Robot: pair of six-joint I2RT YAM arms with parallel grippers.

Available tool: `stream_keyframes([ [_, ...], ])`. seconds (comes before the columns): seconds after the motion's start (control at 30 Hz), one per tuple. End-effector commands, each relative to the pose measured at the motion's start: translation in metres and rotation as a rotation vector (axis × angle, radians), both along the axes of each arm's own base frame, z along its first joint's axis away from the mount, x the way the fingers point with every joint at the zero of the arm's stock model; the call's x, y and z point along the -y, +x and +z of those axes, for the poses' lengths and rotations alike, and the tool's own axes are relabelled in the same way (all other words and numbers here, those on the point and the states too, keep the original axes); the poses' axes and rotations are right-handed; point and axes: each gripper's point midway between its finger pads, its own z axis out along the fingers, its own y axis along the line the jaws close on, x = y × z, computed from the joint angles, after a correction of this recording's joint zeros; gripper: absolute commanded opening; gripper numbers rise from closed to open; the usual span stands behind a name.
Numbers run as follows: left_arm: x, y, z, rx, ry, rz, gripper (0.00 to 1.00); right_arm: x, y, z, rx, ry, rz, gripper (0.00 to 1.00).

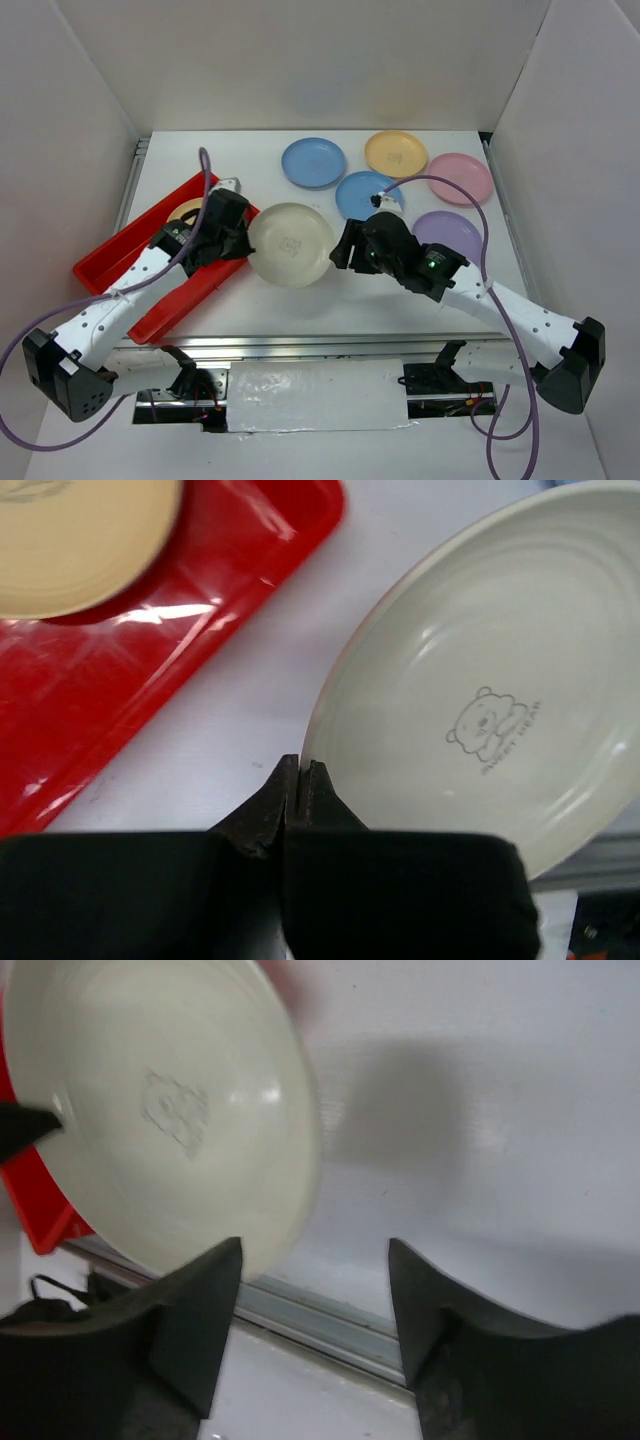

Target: Place the plates into the plastic bin on the countertop

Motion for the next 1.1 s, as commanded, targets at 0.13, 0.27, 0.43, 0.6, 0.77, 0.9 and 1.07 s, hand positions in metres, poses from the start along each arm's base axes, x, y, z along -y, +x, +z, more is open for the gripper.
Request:
stream_keyframes([
  [0.13,-0.125,0.037,0.038,0.108,-0.072,0.493,0.00,0.017,0.021,0.007,0.040,0.078,-0.055,1.00],
  [0.27,-0.189,0.038,0.026,0.078,-0.115,0.716,0.00,0.023,0.020,-0.005,0.020,0.073,-0.057,1.00],
  [0.43,-0.228,0.057,-0.011,-0.017,-0.203,0.786,0.00,0.026,0.017,-0.010,0.017,0.053,-0.040,1.00],
  [0.6,-0.237,0.085,-0.048,-0.137,-0.209,0.754,0.00,0.034,0.019,-0.006,0.030,0.037,-0.051,1.00],
  [0.77,-0.241,0.085,-0.060,-0.163,-0.180,0.774,0.09,0.036,0.019,-0.007,0.032,0.032,-0.050,1.00],
  [0.9,-0.241,0.082,-0.051,-0.156,-0.171,0.770,0.99,0.033,0.019,-0.007,0.031,0.039,-0.035,1.00],
  [1.07,-0.236,0.063,-0.005,-0.039,-0.085,0.733,0.99,0.034,0.027,-0.018,0.012,0.032,-0.056,1.00],
])
